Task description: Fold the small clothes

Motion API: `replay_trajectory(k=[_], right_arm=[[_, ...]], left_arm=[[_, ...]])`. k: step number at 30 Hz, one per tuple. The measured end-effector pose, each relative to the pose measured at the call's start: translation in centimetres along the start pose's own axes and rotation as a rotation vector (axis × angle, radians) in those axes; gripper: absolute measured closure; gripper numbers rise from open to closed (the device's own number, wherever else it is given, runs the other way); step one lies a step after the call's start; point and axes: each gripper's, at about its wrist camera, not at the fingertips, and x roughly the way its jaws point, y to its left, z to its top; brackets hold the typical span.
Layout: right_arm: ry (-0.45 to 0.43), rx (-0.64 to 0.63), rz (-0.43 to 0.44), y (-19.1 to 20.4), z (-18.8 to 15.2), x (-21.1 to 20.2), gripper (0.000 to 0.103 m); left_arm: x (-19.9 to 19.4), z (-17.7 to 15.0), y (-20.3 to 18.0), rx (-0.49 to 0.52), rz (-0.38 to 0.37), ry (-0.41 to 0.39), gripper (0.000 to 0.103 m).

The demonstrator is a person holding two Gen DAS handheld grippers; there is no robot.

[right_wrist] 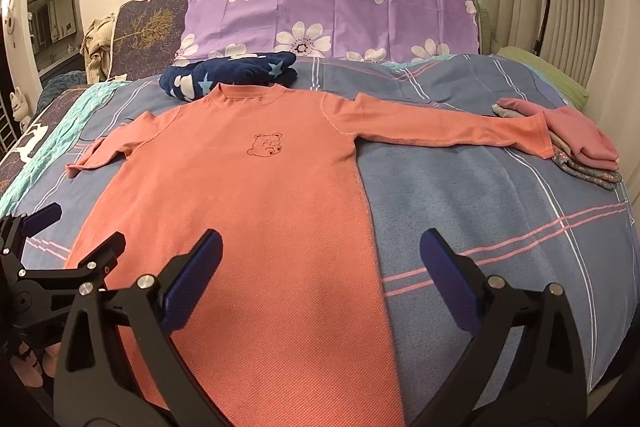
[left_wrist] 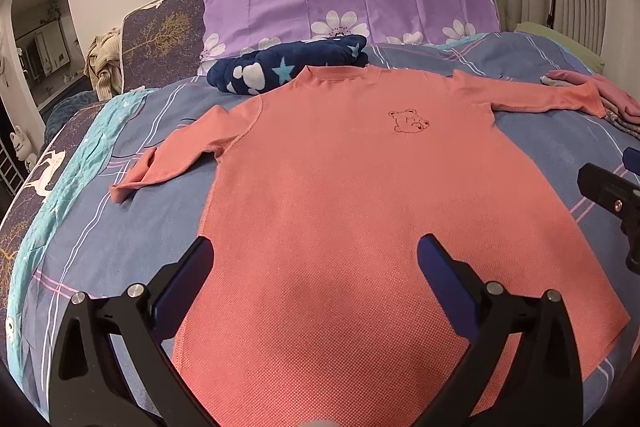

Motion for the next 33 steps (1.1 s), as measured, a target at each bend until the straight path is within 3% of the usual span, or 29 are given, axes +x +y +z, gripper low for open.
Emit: replay_trajectory(k=[17,22,27,33], right_arm=[[-0.037,-0.022,0.009,0.4,-0.2,-1.0,0.004],[-0.036,-0.012,0.015,0.2,-0.2,-1.1,0.013],[-0.003,0.043,0.079,-0.8,-0.4,-1.0,0.033],[-0.010,0.033,0.077,-0.5,-0.6,-1.5,0.033]], left_arm=[[-0.9,-0.2,-0.4,0.017,-0.014,-0.017,0.005],[-1.0,-0.3,-0.2,-0.003,-0.023,-0.013,0.012],[-1.3,-0.5,-0.1,-0.006,-0.032,-0.017,0.016],[-1.6,-0.7,0.1,-0.017,-0.048,-0.018,0.018]])
